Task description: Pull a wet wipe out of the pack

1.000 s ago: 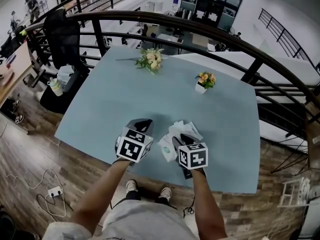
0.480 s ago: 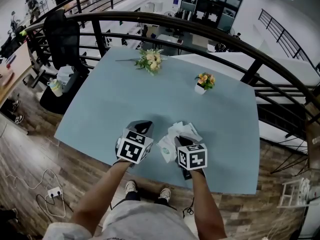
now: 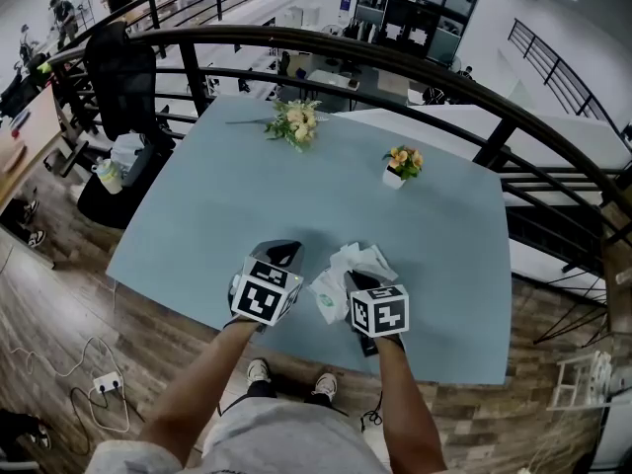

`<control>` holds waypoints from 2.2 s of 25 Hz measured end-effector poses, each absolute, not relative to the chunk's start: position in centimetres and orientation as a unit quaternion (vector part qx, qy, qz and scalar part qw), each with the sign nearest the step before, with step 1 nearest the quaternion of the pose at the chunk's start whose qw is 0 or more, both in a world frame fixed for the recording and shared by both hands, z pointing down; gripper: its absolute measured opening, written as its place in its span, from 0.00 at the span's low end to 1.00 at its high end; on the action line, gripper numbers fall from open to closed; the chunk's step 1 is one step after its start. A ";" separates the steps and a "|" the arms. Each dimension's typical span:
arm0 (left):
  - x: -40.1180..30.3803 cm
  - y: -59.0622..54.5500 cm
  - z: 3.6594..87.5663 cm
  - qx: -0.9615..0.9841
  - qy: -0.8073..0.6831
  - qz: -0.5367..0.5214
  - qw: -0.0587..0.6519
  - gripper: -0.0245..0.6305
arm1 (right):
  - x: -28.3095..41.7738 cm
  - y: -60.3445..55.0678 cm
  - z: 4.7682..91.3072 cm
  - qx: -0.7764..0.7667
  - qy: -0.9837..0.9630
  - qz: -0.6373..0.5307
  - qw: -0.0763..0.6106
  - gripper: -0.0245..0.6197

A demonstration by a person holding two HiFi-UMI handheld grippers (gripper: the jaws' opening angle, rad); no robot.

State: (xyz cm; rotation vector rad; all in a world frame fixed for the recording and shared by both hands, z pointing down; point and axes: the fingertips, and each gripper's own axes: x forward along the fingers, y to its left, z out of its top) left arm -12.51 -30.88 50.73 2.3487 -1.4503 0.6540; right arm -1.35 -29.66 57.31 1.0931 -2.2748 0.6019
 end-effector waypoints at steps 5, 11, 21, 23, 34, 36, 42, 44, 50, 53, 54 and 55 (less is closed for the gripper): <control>-12.3 -30.9 50.5 0.820 -0.505 0.226 0.150 0.03 | -0.9 -29.8 56.8 0.411 -0.844 0.224 0.263 0.05; -12.0 -31.0 50.2 0.822 -0.502 0.224 0.146 0.03 | -0.5 -30.0 56.2 0.418 -0.843 0.222 0.256 0.05; -11.5 -31.4 49.5 0.827 -0.497 0.223 0.137 0.03 | 0.4 -30.4 55.0 0.430 -0.841 0.219 0.243 0.05; -11.4 -31.4 49.4 0.827 -0.496 0.224 0.136 0.03 | 0.6 -30.6 54.7 0.434 -0.841 0.217 0.240 0.05; -10.6 -31.6 48.9 0.834 -0.488 0.223 0.129 0.03 | 1.3 -31.1 53.1 0.447 -0.840 0.206 0.229 0.05; -10.4 -31.6 48.9 0.835 -0.486 0.223 0.128 0.03 | 1.6 -31.2 52.8 0.451 -0.839 0.204 0.226 0.05; -9.8 -31.6 48.6 0.842 -0.478 0.221 0.119 0.03 | 2.0 -31.3 51.5 0.460 -0.839 0.207 0.206 0.05; -9.7 -31.6 48.5 0.842 -0.477 0.221 0.119 0.03 | 2.1 -31.4 51.3 0.462 -0.838 0.205 0.204 0.05; -9.6 -31.7 48.3 0.843 -0.476 0.220 0.116 0.03 | 2.5 -31.6 50.8 0.468 -0.837 0.201 0.198 0.05; -9.4 -31.7 48.3 0.844 -0.475 0.221 0.117 0.03 | 2.7 -31.7 50.3 0.473 -0.837 0.195 0.193 0.05; -9.3 -31.7 48.2 0.844 -0.474 0.220 0.117 0.03 | 2.8 -31.8 50.0 0.474 -0.837 0.192 0.192 0.05; -9.2 -31.7 48.2 0.845 -0.474 0.220 0.116 0.03 | 3.0 -31.8 49.8 0.475 -0.838 0.189 0.192 0.05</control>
